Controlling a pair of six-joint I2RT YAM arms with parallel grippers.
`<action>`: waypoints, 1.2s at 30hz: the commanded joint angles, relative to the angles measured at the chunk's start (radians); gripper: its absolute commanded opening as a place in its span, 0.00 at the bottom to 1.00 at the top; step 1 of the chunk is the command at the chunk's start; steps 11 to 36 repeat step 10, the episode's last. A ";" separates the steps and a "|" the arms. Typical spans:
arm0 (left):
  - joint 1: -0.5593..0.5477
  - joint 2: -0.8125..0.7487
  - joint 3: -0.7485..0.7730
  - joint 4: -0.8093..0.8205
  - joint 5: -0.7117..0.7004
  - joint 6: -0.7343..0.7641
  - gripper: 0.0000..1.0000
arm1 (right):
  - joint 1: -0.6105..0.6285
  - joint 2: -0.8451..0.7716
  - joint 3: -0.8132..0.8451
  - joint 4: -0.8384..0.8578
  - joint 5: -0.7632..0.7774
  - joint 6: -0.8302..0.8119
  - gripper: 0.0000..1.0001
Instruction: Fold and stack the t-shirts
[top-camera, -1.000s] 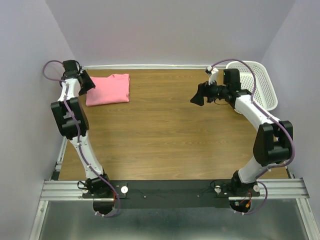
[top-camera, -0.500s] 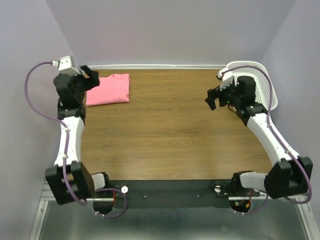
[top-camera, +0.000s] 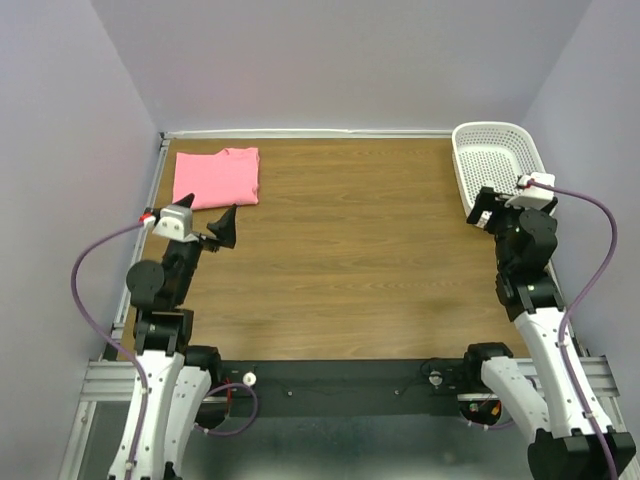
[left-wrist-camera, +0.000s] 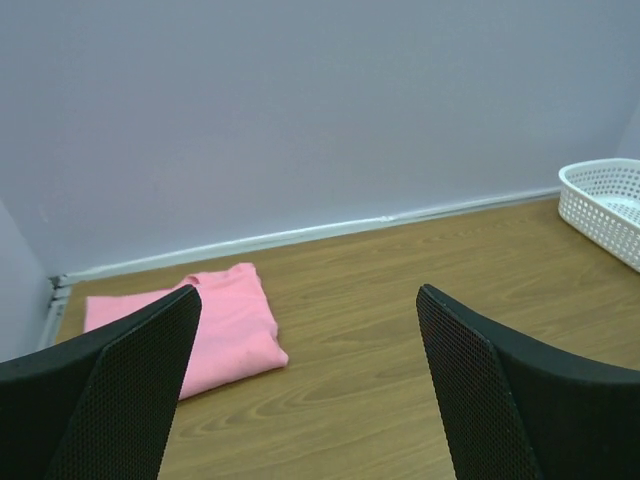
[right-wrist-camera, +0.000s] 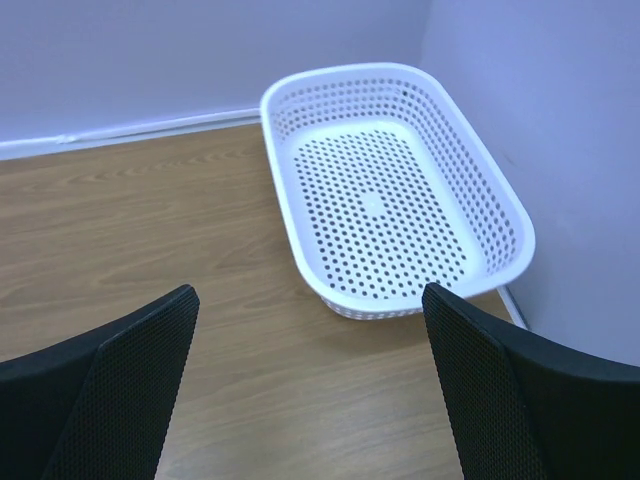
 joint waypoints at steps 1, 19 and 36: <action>-0.001 -0.125 -0.050 -0.003 -0.081 0.055 0.97 | -0.004 0.030 -0.031 0.047 0.176 0.091 1.00; -0.001 -0.057 -0.021 -0.042 -0.066 0.054 0.96 | -0.004 0.084 -0.026 0.047 0.208 0.102 1.00; -0.001 -0.057 -0.021 -0.042 -0.066 0.054 0.96 | -0.004 0.084 -0.026 0.047 0.208 0.102 1.00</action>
